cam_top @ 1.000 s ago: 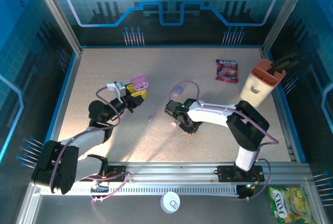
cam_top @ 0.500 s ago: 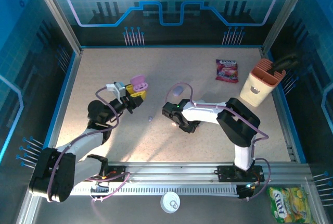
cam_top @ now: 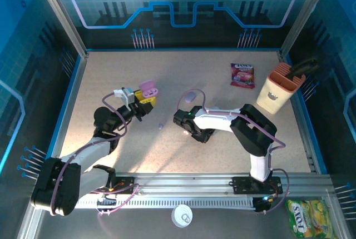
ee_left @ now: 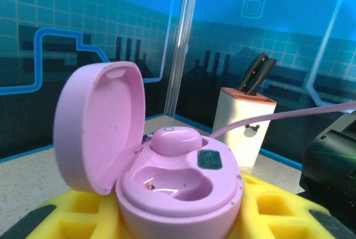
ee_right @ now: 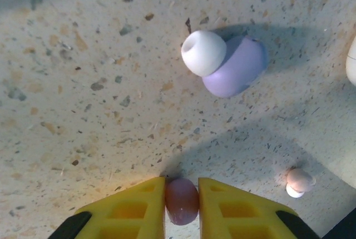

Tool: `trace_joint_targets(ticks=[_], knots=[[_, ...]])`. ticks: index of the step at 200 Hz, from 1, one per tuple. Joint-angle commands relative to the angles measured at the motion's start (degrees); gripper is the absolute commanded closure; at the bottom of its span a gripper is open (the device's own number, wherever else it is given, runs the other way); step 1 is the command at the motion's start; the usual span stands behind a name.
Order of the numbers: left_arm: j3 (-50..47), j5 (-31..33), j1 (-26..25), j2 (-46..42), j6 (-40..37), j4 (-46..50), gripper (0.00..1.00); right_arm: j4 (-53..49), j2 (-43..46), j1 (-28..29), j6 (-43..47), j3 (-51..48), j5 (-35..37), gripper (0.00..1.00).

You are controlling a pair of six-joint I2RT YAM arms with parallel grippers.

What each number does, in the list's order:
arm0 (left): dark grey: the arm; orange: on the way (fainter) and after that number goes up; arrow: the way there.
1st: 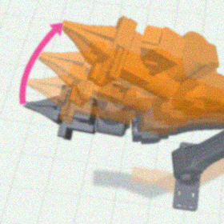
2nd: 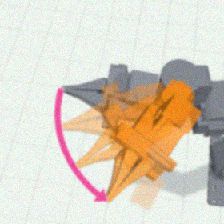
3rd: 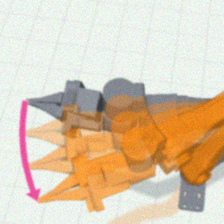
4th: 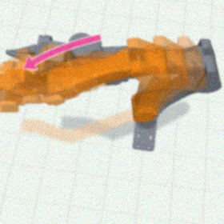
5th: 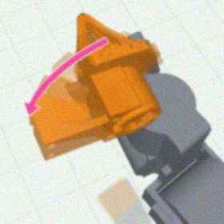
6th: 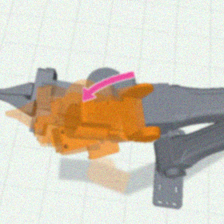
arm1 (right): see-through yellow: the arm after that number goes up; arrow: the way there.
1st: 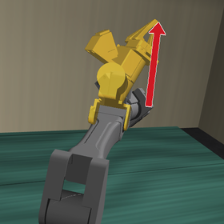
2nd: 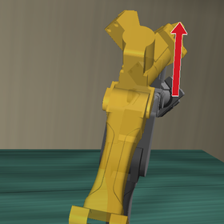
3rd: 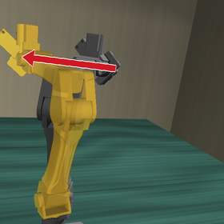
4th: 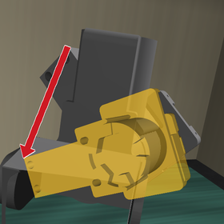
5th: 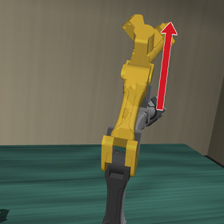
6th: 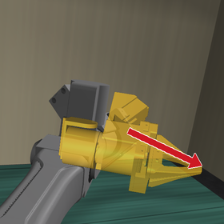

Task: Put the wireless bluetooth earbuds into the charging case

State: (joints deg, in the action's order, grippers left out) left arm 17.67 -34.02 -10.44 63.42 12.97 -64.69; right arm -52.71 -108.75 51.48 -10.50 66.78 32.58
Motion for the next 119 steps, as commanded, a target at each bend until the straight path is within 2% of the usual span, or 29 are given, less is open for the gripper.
trace_joint_targets(ticks=[1, 29, 57, 97, 119], knots=[[-0.47, -0.42, 0.51, 0.20, -2.41, -0.80, 0.67, -1.03, 2.74, 0.14, -1.59, 0.64, -1.45, 0.81], [-0.49, -0.14, -0.26, 1.46, -3.31, -2.13, 0.68, 1.47, 9.35, -1.67, -3.23, -0.30, -5.89, 0.81], [0.08, 1.87, -2.98, 3.87, -4.51, -3.04, 0.69, 6.97, 19.42, -4.59, -4.82, -2.36, -15.36, 0.80], [2.49, 4.01, -8.56, 8.26, -7.93, -3.17, 0.69, 16.19, 33.97, -11.40, -10.16, -5.26, -34.31, 0.80], [4.64, 4.68, -10.99, 10.43, -9.48, -2.25, 0.69, 22.97, 39.68, -15.72, -14.82, -7.02, -48.42, 0.80]])
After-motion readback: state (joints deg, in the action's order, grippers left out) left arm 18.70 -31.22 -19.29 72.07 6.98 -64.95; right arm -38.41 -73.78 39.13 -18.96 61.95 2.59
